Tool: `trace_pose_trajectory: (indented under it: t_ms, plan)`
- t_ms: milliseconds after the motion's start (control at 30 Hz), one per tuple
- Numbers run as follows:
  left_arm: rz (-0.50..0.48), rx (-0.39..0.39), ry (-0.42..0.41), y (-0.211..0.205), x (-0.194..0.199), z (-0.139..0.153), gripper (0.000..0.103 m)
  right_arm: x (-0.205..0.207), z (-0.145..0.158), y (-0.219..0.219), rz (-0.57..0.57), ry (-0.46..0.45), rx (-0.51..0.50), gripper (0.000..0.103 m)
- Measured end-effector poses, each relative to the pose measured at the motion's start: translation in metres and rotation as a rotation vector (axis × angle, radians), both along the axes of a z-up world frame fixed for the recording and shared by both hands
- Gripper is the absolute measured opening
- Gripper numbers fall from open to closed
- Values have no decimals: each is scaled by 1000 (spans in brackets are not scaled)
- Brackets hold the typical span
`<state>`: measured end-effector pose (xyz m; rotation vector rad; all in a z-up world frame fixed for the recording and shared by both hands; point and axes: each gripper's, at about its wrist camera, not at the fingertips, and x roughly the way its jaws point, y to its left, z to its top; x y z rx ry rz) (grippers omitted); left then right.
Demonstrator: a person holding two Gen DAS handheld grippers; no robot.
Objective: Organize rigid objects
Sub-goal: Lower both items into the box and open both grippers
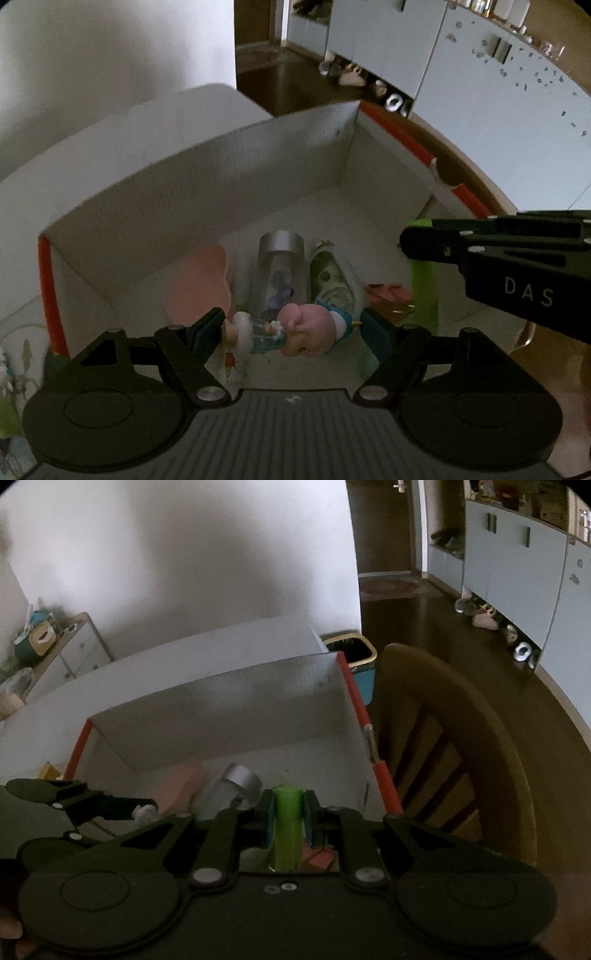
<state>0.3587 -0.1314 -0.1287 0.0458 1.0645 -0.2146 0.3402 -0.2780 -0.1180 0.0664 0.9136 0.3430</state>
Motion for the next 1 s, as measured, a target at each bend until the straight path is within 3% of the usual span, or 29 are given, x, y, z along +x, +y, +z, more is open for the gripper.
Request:
trace_pose_trajectory:
  t_ms: [600,833,1000]
  plan:
    - [32,13,226,3,29,-31,80,20,-19,12,84,95,-56,15]
    - [37,25,216,2,25,-28,80,19,-20,7,77,115,-55,19]
    - [39,23,159,4,17,-19,80,15,-13,2,71,109,-35,24]
